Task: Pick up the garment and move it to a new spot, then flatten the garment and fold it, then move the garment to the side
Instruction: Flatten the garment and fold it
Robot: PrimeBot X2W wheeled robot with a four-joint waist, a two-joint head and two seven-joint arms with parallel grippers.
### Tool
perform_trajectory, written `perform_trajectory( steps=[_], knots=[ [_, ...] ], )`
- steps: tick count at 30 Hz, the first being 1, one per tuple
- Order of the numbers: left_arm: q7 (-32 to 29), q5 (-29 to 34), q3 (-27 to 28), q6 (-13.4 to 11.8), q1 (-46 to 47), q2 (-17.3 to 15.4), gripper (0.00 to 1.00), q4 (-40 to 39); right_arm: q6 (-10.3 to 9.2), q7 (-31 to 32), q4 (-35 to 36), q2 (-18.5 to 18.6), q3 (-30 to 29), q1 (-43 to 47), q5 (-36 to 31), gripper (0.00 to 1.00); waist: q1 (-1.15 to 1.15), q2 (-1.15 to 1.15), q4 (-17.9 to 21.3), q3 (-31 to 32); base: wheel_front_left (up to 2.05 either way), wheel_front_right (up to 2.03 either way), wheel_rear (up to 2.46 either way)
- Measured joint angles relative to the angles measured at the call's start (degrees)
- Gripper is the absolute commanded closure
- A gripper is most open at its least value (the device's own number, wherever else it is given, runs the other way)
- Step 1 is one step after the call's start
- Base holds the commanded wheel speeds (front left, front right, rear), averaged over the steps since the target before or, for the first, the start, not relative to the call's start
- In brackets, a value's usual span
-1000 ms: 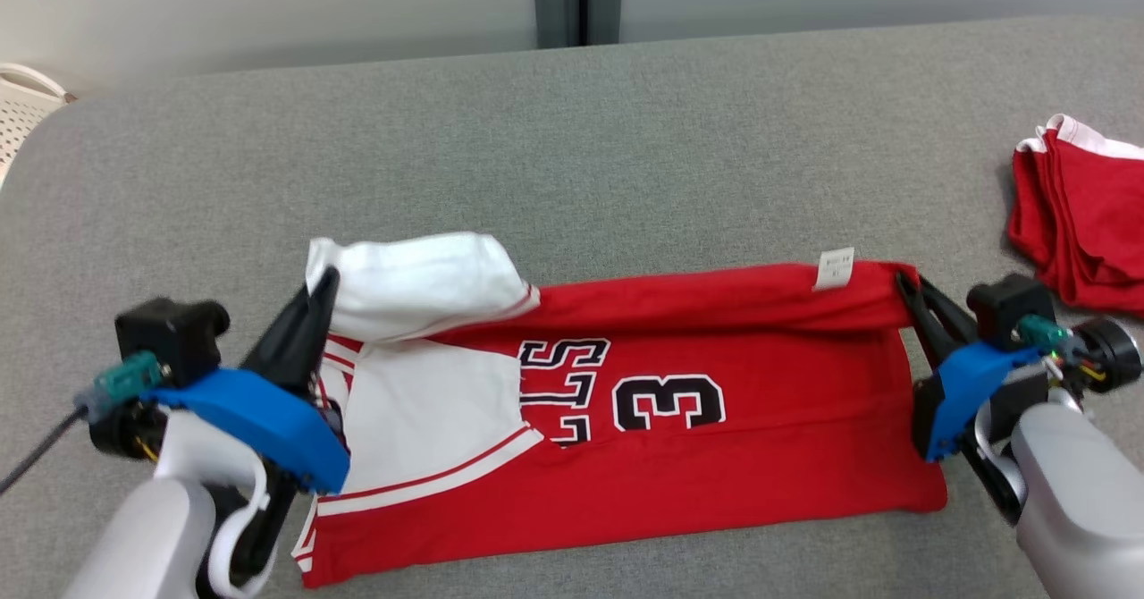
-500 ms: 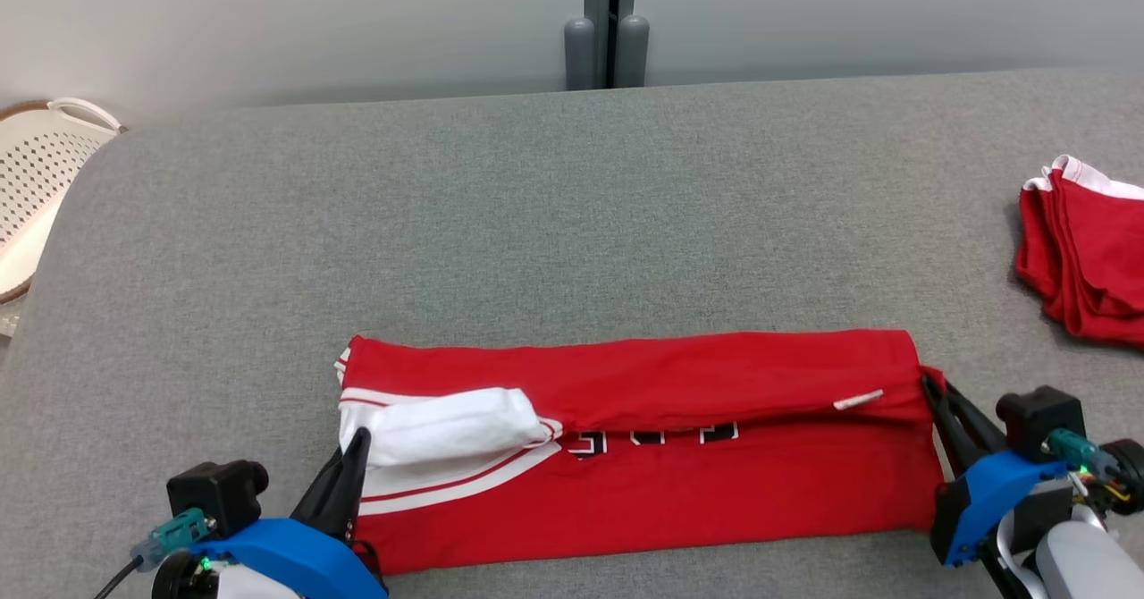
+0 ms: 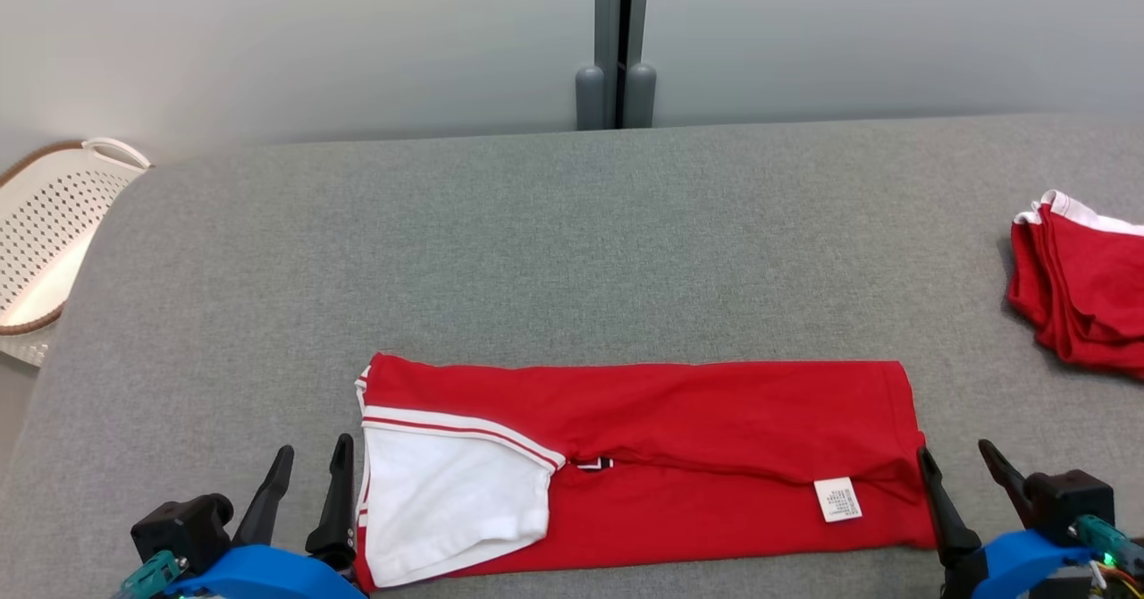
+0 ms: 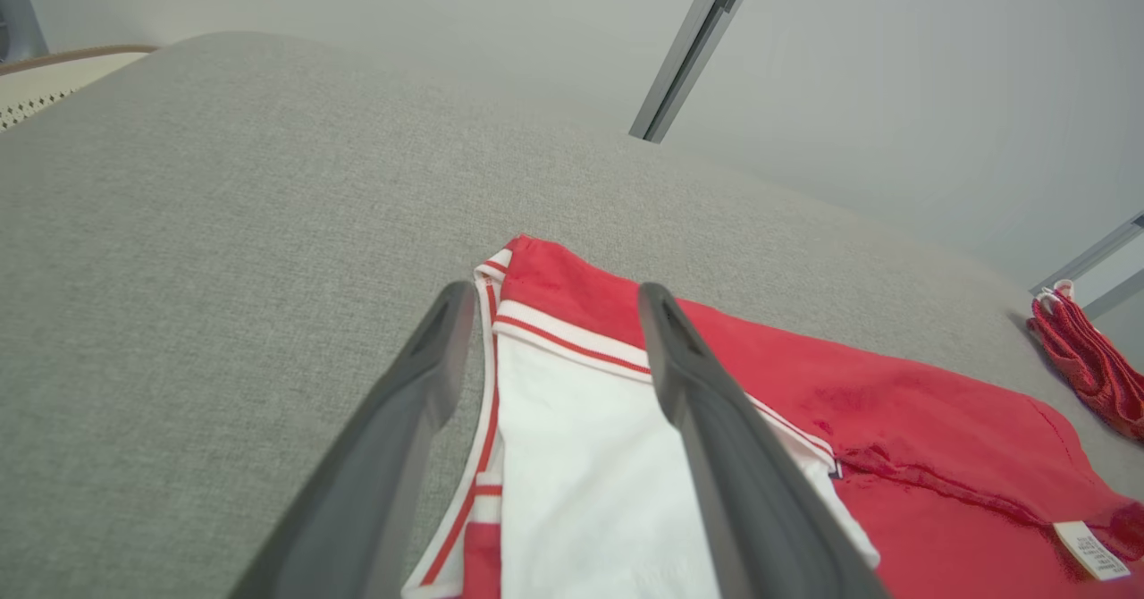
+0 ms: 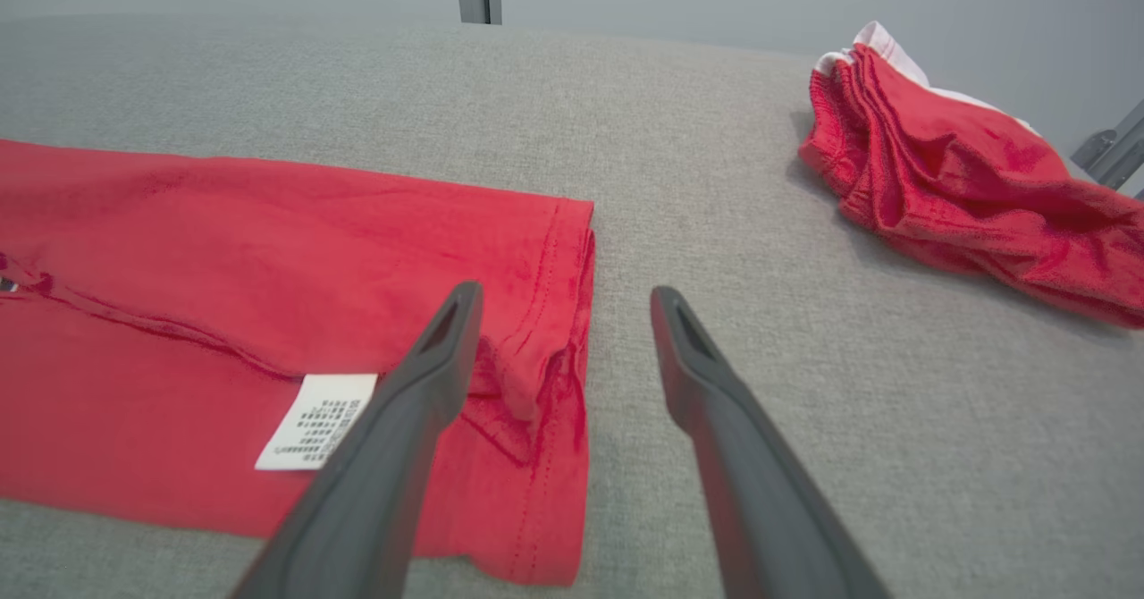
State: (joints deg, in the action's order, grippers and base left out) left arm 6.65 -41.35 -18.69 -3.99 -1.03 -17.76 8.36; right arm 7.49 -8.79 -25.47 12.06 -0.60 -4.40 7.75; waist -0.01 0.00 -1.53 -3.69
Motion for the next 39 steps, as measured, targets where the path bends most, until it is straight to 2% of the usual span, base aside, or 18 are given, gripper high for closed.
perform_trajectory(
  steps=[7, 18, 19, 26, 36, 37, 38, 39],
  knots=[
    [2.1, 1.7, 0.4, -2.0, 0.0, 0.2, 0.00, -0.2, 0.00, 1.0, 3.6, -2.9, -5.5, 3.2, -0.9, 0.00, 0.00, 0.00, -0.9, 2.1, 0.00, 0.00, 0.00],
    [2.9, 4.0, -0.6, -3.6, 1.6, 0.3, 0.00, 0.7, 0.00, 11.2, 2.8, -3.2, -8.7, 0.8, -1.5, 0.00, 0.01, -0.01, -3.2, 2.0, 0.00, 0.00, 0.00],
    [2.8, 4.1, -0.9, -3.6, 2.4, 0.4, 0.00, 0.9, 0.00, 13.6, 1.2, -3.1, -9.3, -0.4, -0.8, 0.00, 0.01, -0.01, -4.0, 1.7, 0.00, 0.00, 0.00],
    [2.7, 4.6, -1.4, -3.6, 3.7, 0.4, 0.00, 2.2, 0.00, 19.9, -5.5, -2.1, -9.5, -3.6, -0.6, 0.00, 0.01, -0.01, -6.8, 0.8, 0.00, 0.00, 0.00],
    [2.7, 5.0, -1.5, -3.7, 5.0, -0.2, 0.00, 2.4, 0.00, 21.7, -12.2, -1.4, -9.7, -6.8, -1.5, 0.00, 0.01, -0.01, -8.3, 0.2, 0.00, 0.00, 0.00],
    [2.7, 5.0, -1.5, -3.8, 5.1, -0.2, 0.00, 2.4, 0.00, 21.9, -12.8, -1.4, -9.5, -7.3, -1.4, 0.15, 0.01, -0.01, -8.2, 0.1, 0.00, 0.00, 0.00],
    [2.7, 5.0, -1.5, -3.8, 5.2, -0.3, 0.00, 2.4, 0.00, 21.9, -13.2, -1.4, -9.3, -7.7, -1.1, 0.42, 0.01, -0.01, -8.2, 0.1, 0.00, 0.00, 0.00],
    [2.7, 5.1, -1.5, -3.8, 5.4, -0.3, 0.00, 2.4, 0.00, 22.1, -13.9, -1.3, -9.0, -8.2, -1.0, 0.56, 0.00, -0.01, -8.1, 0.0, 0.00, 0.00, 0.00]
  ],
)
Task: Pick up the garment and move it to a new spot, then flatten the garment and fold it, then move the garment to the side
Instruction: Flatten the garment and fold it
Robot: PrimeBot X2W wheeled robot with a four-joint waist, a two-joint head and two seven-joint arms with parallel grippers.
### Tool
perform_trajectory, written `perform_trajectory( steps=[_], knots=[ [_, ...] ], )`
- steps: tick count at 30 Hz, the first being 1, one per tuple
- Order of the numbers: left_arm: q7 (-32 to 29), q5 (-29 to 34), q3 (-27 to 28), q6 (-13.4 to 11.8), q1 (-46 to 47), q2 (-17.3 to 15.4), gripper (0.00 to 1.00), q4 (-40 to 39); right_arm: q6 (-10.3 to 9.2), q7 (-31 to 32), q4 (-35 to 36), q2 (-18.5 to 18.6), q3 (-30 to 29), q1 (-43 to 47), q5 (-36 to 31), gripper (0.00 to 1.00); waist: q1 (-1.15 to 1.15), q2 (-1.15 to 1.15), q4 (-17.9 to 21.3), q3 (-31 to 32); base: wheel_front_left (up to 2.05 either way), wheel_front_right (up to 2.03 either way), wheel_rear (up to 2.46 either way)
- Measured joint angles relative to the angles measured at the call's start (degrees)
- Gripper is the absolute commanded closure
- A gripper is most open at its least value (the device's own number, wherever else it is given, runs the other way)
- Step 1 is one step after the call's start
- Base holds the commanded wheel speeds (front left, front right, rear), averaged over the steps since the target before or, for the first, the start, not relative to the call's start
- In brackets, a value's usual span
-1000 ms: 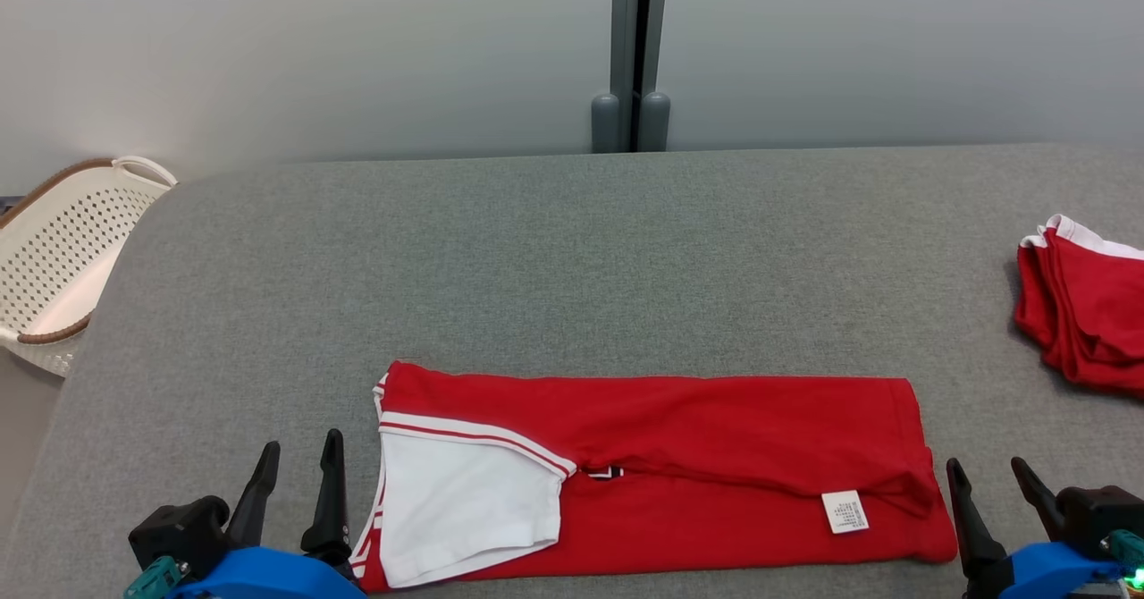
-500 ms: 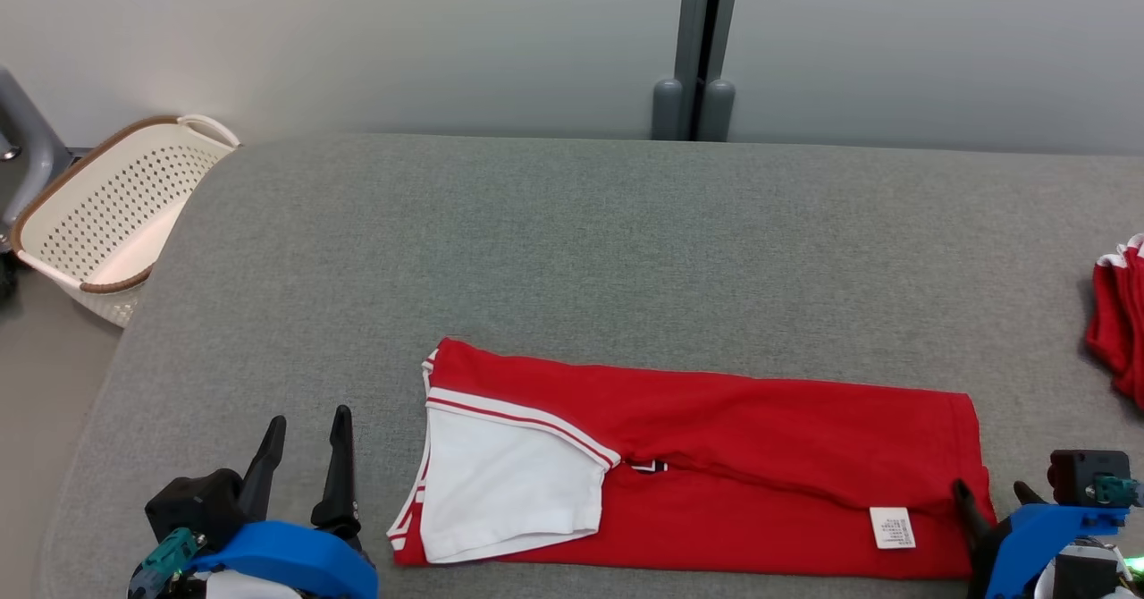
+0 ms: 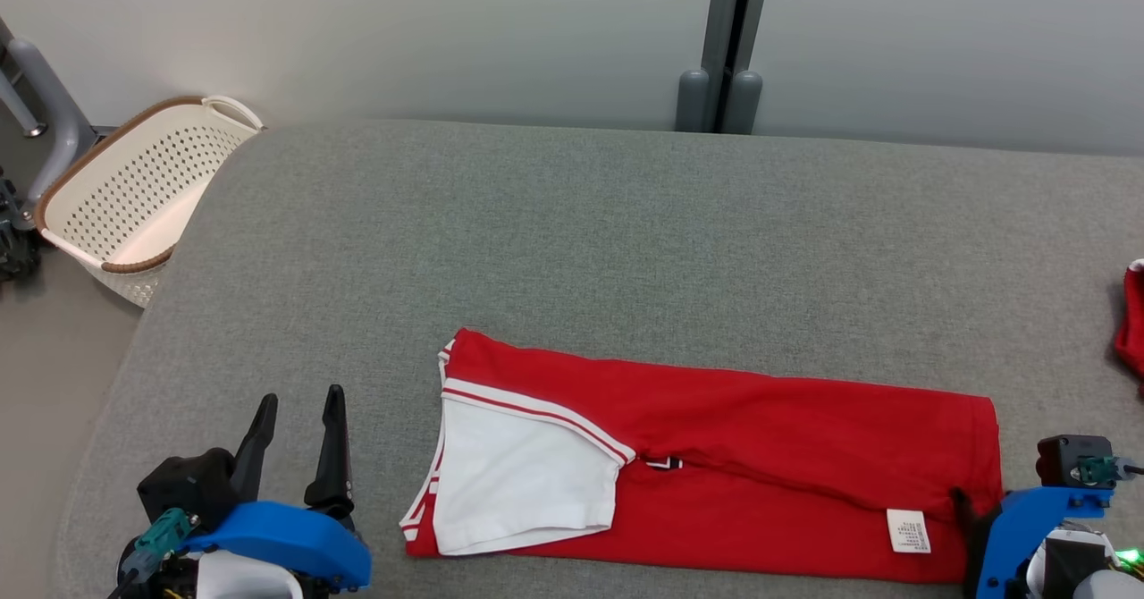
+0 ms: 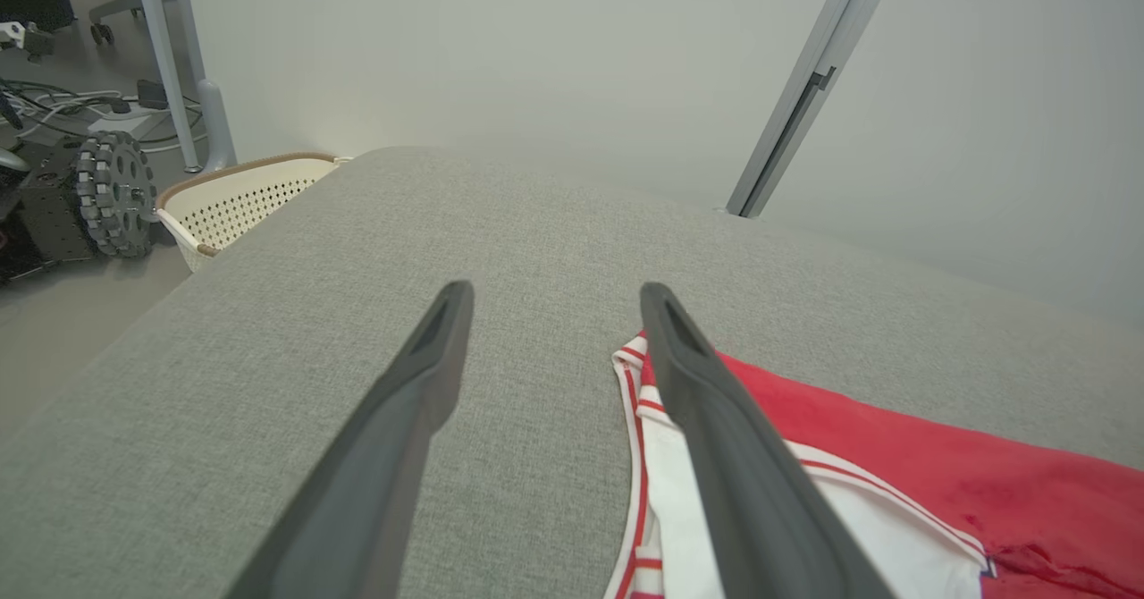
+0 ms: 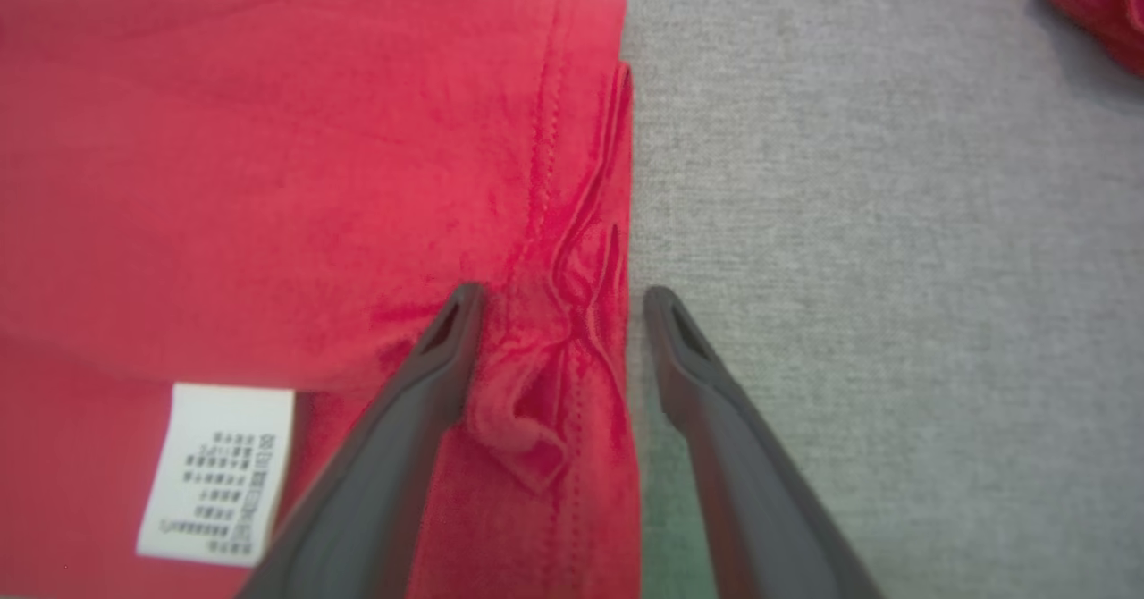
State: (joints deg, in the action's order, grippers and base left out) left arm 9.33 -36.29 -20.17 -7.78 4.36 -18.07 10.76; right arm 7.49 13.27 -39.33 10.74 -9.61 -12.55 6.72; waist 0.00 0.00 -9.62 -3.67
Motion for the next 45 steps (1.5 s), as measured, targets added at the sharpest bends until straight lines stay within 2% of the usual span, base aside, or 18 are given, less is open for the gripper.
perform_trajectory(
  steps=[2, 3, 11, 18, 23, 31, 36, 45],
  knots=[
    [0.0, 0.1, -0.1, -0.2, 0.3, -0.1, 0.00, 0.0, 0.00, 0.2, -1.0, 0.2, 0.6, -0.9, 0.5, 0.82, 0.00, 0.00, 0.2, -0.1, 0.00, 0.00, 0.00],
    [0.0, 0.1, -0.2, -0.3, 0.4, -0.1, 0.00, -0.1, -0.01, 0.2, -1.4, 0.2, 0.8, -1.3, 0.8, 1.00, 0.00, 0.00, 0.3, -0.2, 0.00, 0.00, 0.00],
    [-0.1, 0.6, -0.9, -0.4, 0.9, -0.2, 0.00, 0.4, 0.08, -2.2, -3.9, 1.0, 3.4, -4.0, 3.8, 1.00, 0.00, 0.00, 2.4, -0.4, 0.00, 0.00, 0.00],
    [-0.1, 0.6, -1.4, -0.4, 1.4, 0.2, 0.00, 1.0, 0.07, -2.9, -3.4, 5.6, 3.0, -4.7, 6.1, 1.00, 0.01, 0.00, 5.6, 0.3, 0.00, 0.00, 0.00],
    [0.0, 0.6, -1.6, -0.5, 1.4, 0.3, 0.00, 1.1, 0.05, -2.7, -1.9, 6.8, 2.3, -4.5, 7.4, 1.00, 0.00, -0.01, 7.0, 0.4, 0.00, 0.00, 0.00],
    [0.2, 0.6, -2.1, -0.5, 1.8, 0.4, 0.00, 1.5, 0.01, -2.2, 2.2, 6.1, 4.0, -3.6, 11.5, 1.00, 0.00, 0.00, 8.4, -0.2, 0.00, 0.00, 0.00],
    [0.2, 0.6, -2.7, -0.4, 2.2, 0.5, 0.00, 1.7, 0.00, -0.7, 8.7, 5.0, 7.3, -2.7, 15.1, 1.00, 0.00, -0.01, 8.0, -0.4, 0.00, 0.00, 0.00],
    [0.3, 0.4, -3.2, -0.1, 2.3, 0.8, 0.00, 2.6, -0.01, 5.8, 26.8, 1.7, 15.4, 3.6, 24.4, 1.00, 0.00, 0.00, 5.2, 0.4, 0.00, 0.00, 0.00]
  ],
)
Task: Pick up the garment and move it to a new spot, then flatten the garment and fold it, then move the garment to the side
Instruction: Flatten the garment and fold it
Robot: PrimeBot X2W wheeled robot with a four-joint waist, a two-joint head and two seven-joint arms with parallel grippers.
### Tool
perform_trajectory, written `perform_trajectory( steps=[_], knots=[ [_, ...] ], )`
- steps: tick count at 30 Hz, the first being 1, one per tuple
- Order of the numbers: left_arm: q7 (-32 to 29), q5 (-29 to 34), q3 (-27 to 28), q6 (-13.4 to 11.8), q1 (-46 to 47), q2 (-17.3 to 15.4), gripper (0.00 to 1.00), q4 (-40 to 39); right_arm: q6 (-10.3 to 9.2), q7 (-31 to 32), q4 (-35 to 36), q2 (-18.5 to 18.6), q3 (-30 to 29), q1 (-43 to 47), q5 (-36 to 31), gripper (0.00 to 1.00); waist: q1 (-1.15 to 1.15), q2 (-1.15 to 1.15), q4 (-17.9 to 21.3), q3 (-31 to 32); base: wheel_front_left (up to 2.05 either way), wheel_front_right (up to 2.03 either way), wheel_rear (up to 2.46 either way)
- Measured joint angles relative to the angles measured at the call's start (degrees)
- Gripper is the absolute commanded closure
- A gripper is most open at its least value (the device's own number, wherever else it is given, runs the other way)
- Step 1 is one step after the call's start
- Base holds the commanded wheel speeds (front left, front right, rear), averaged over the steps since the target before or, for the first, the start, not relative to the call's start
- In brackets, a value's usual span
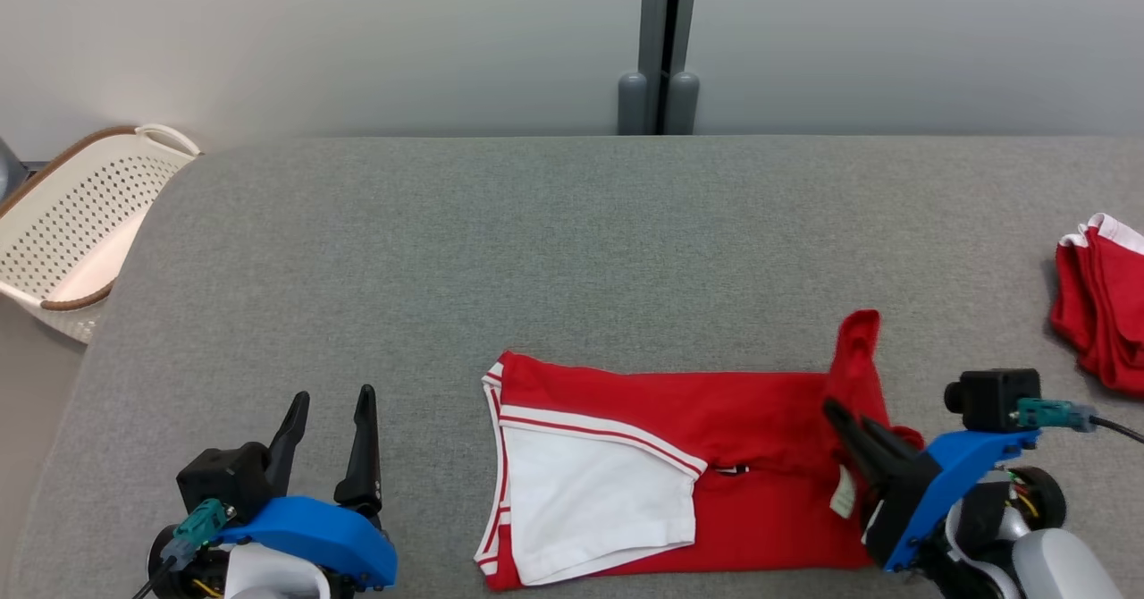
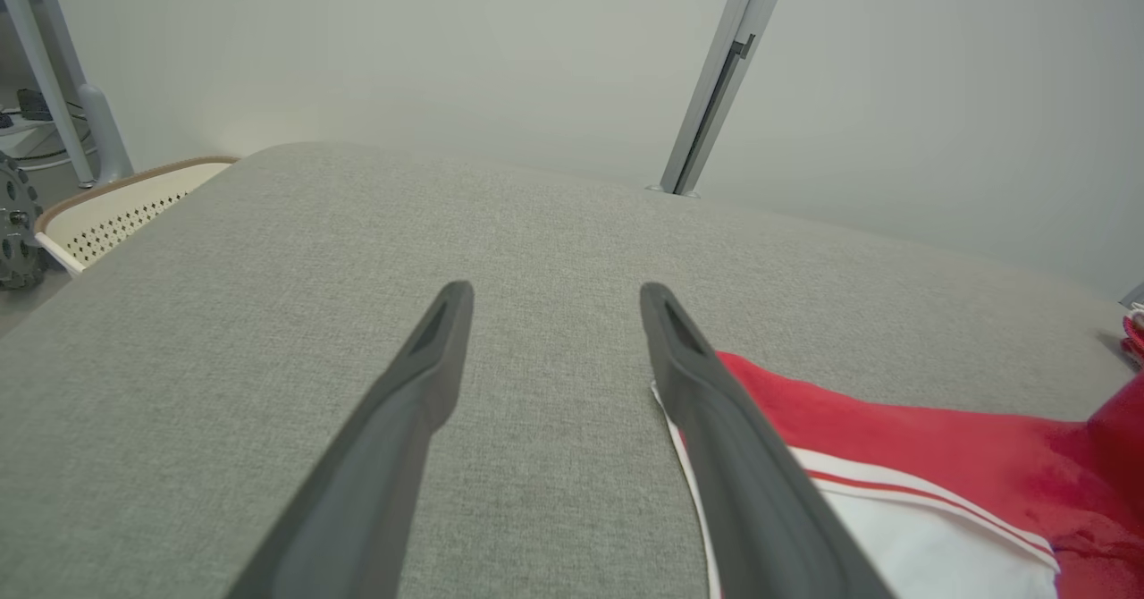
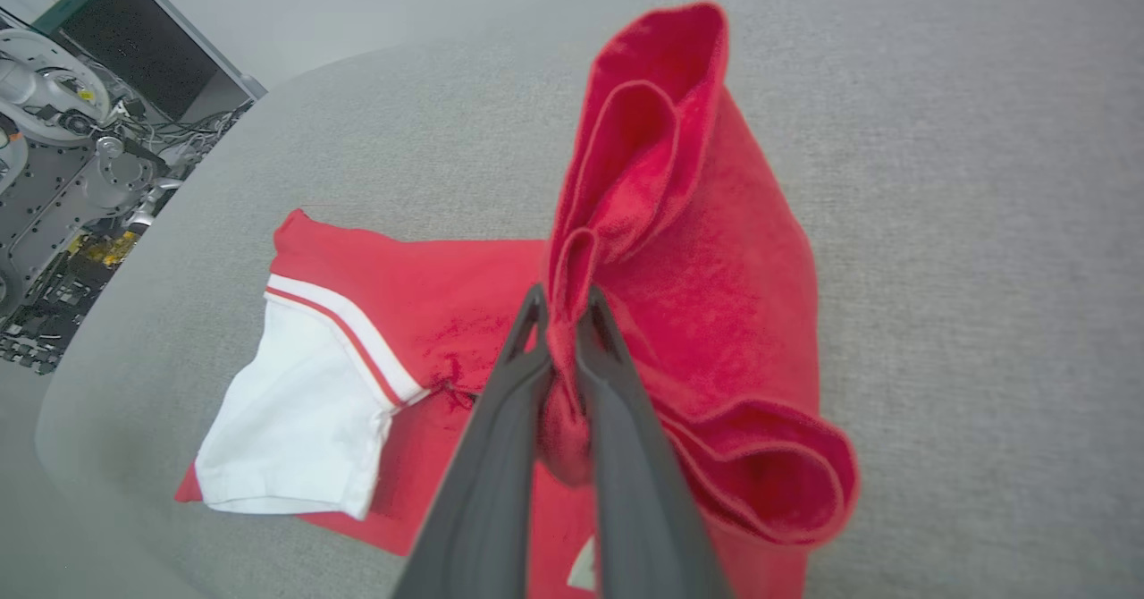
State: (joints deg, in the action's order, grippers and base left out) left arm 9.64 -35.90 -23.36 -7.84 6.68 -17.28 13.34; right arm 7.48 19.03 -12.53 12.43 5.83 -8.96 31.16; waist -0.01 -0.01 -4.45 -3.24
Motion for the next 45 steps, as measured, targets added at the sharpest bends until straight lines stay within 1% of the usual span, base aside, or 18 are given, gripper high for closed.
perform_trajectory(
  steps=[2, 5, 10, 15, 18, 23, 27, 28, 29, 30, 34, 39, 42, 45],
  knots=[
    [0.0, -0.1, -0.1, 0.1, 0.0, 0.1, 0.00, 0.1, 0.00, 0.9, 2.7, -1.3, 1.9, 0.5, 1.0, 1.00, 0.00, 0.00, -0.8, 0.1, 0.00, 0.00, 0.00],
    [0.1, -0.3, -0.4, 0.3, 0.2, 0.2, 0.00, 0.3, 0.00, 1.8, 4.7, -3.5, 5.0, 0.5, 2.6, 1.00, 0.00, 0.00, -2.0, 0.0, 0.00, 0.00, 0.00],
    [0.4, -0.4, -0.9, 0.4, 0.6, 0.7, 0.00, 0.8, 0.00, 1.9, 3.6, -7.2, 9.9, -1.8, 4.4, 1.00, 0.00, 0.00, -4.2, -0.4, 0.00, 0.00, 0.00],
    [1.0, -0.4, -1.3, 0.8, 1.1, 1.4, 0.00, 1.4, 0.00, -0.1, -2.9, -9.2, 14.0, -5.6, 7.2, 1.00, 0.00, 0.00, -6.8, -0.7, 0.00, 0.00, 0.00],
    [1.2, -0.4, -1.6, 1.2, 1.9, 1.7, 0.00, 1.9, -0.01, -1.7, -7.7, -9.4, 16.3, -8.3, 8.3, 1.00, 0.01, 0.00, -8.5, -0.8, 0.00, 0.00, 0.00],
    [1.6, -0.4, -2.1, 1.8, 2.9, 2.5, 0.00, 3.2, -0.01, -4.9, -14.8, -9.6, 20.8, -12.6, 12.6, 1.00, 0.01, 0.00, -11.4, -0.9, 0.00, 0.00, 0.00],
    [2.0, -0.4, -2.6, 2.2, 3.1, 3.0, 0.00, 4.0, -0.01, -7.3, -21.2, -9.5, 23.2, -15.7, 13.9, 1.00, 0.01, 0.00, -12.8, -1.3, 0.00, 0.00, 0.00],
    [2.1, -0.4, -2.6, 2.3, 3.1, 3.0, 0.00, 4.3, -0.01, -7.9, -22.7, -9.6, 23.8, -16.4, 14.2, 0.87, 0.01, 0.00, -13.0, -1.5, 0.00, 0.00, 0.00],
    [2.2, -0.4, -2.6, 2.3, 3.2, 3.1, 0.00, 4.5, -0.01, -8.7, -24.1, -9.6, 24.2, -17.1, 14.5, 0.55, 0.01, 0.00, -13.2, -1.6, 0.00, 0.00, 0.00],
    [2.3, -0.5, -2.7, 2.3, 3.2, 3.1, 0.00, 4.7, -0.01, -9.5, -25.5, -9.5, 24.6, -17.7, 14.8, 0.00, 0.01, 0.00, -13.3, -1.7, 0.00, 0.00, 0.00],
    [2.7, -0.8, -2.5, 2.3, 3.7, 3.3, 0.00, 5.4, -0.01, -12.3, -27.7, -9.6, 27.0, -19.5, 18.5, 0.00, 0.01, 0.00, -13.1, -1.9, 0.00, 0.00, 0.00],
    [3.1, -0.9, -2.6, 2.4, 3.8, 3.4, 0.00, 6.0, -0.01, -15.9, -28.0, -9.6, 29.5, -21.2, 21.3, 0.00, 0.01, 0.00, -11.6, -1.8, 0.00, 0.00, 0.00],
    [3.1, -0.9, -2.6, 2.4, 3.8, 3.4, 0.00, 6.1, -0.01, -18.8, -27.9, -9.6, 29.4, -22.1, 21.1, 0.00, 0.01, 0.00, -10.5, -1.6, 0.00, 0.00, 0.00],
    [3.1, -0.9, -2.7, 2.4, 3.8, 3.4, 0.00, 6.1, -0.01, -22.3, -28.7, -9.4, 28.4, -22.9, 17.6, 0.00, 0.01, 0.00, -9.3, -1.2, 0.00, 0.00, 0.00]
  ],
)
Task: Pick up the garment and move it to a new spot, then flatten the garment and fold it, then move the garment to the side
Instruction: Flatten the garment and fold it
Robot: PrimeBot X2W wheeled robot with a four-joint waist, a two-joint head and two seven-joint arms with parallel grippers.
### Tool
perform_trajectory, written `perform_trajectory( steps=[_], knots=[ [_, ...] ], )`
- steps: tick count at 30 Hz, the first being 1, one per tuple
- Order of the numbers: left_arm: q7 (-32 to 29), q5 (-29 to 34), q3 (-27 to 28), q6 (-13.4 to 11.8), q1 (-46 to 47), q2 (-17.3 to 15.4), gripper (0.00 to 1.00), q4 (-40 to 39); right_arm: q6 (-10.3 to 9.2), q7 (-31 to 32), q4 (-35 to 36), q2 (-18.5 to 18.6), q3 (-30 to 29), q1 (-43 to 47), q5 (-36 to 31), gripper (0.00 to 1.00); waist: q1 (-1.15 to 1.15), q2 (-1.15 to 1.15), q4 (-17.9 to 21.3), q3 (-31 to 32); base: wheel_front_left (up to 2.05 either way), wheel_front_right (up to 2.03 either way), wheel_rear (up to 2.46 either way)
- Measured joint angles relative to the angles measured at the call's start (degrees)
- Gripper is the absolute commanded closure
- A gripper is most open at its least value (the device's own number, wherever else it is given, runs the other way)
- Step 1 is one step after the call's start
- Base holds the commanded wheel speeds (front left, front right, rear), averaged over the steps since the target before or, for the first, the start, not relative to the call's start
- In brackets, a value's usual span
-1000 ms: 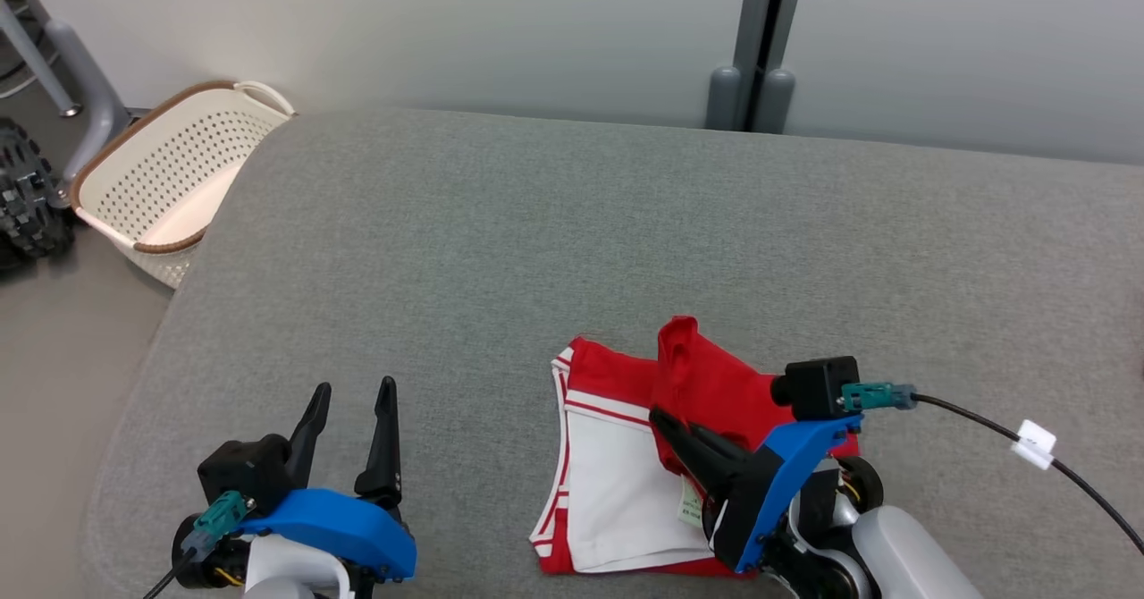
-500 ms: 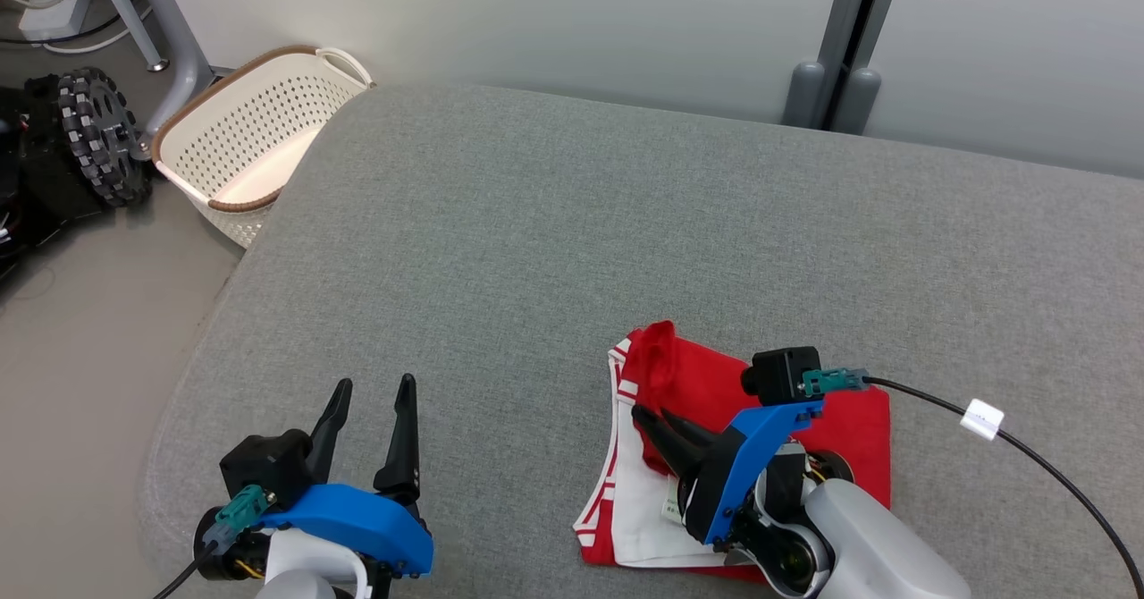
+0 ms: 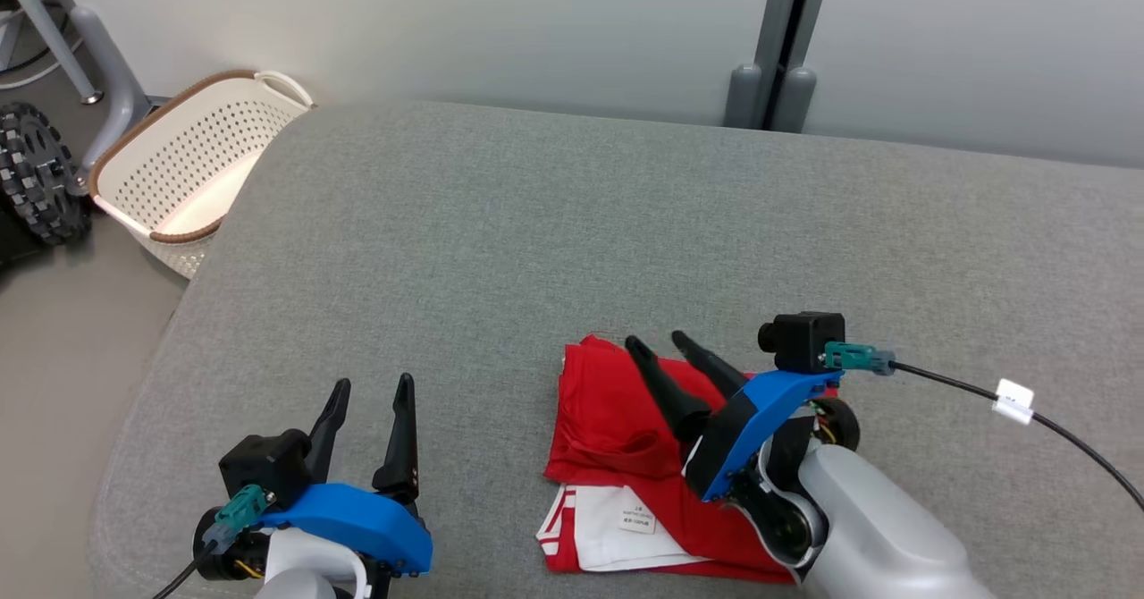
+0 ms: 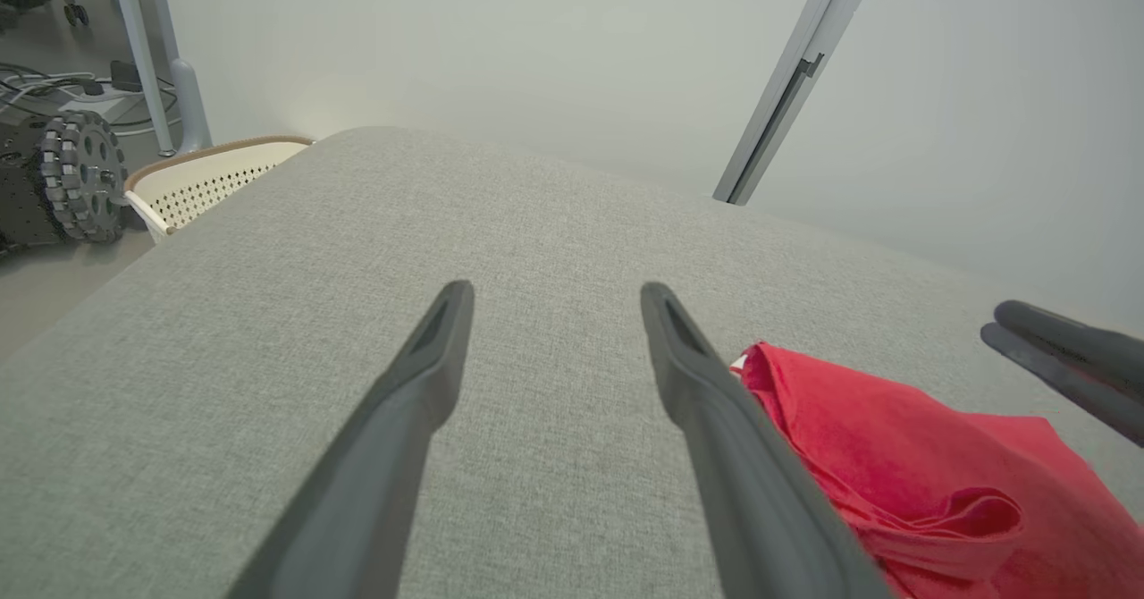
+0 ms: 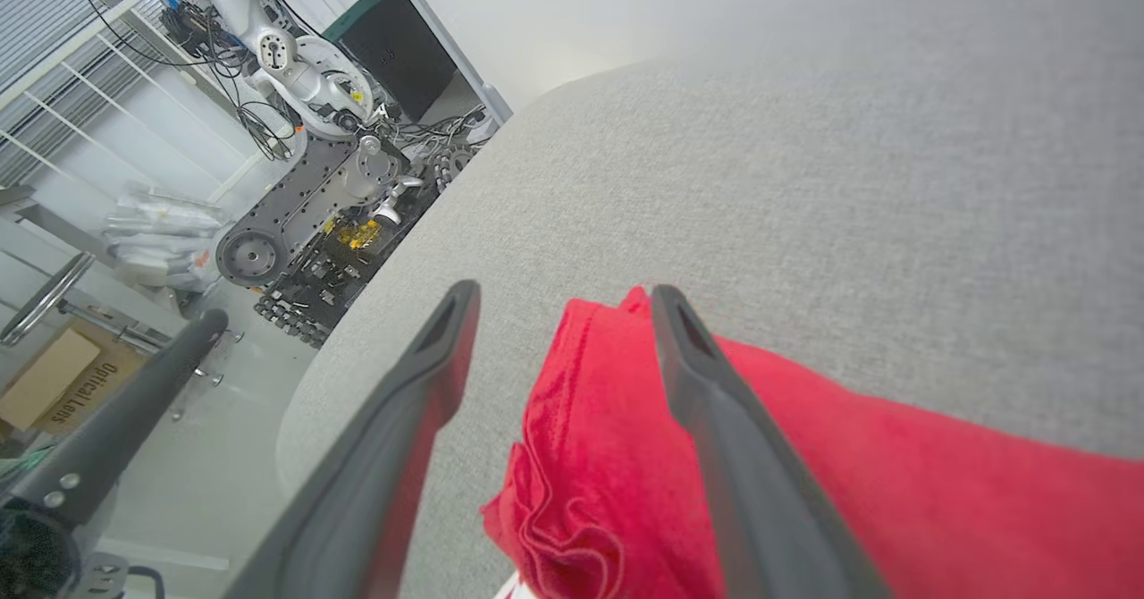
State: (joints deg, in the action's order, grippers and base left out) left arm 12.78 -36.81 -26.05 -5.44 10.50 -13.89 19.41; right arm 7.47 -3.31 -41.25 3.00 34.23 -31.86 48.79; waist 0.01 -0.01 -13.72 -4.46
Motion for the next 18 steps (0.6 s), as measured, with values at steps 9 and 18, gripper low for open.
perform_trajectory(
  steps=[9, 18],
  knots=[
    [-0.1, 0.0, -0.3, -0.2, 0.0, -0.3, 0.00, -0.5, 0.01, -7.6, -1.6, 3.1, -3.1, 0.6, -12.0, 0.00, -0.01, 0.00, 2.6, 0.9, 0.00, 0.00, 0.00],
    [-0.6, 0.0, -0.5, -0.7, 0.0, -0.7, 0.00, -1.4, 0.01, -6.8, -0.2, 5.5, 0.3, 5.0, -18.4, 1.00, 0.00, 0.00, 1.9, 0.1, 0.00, 0.00, 0.00]
  ],
)
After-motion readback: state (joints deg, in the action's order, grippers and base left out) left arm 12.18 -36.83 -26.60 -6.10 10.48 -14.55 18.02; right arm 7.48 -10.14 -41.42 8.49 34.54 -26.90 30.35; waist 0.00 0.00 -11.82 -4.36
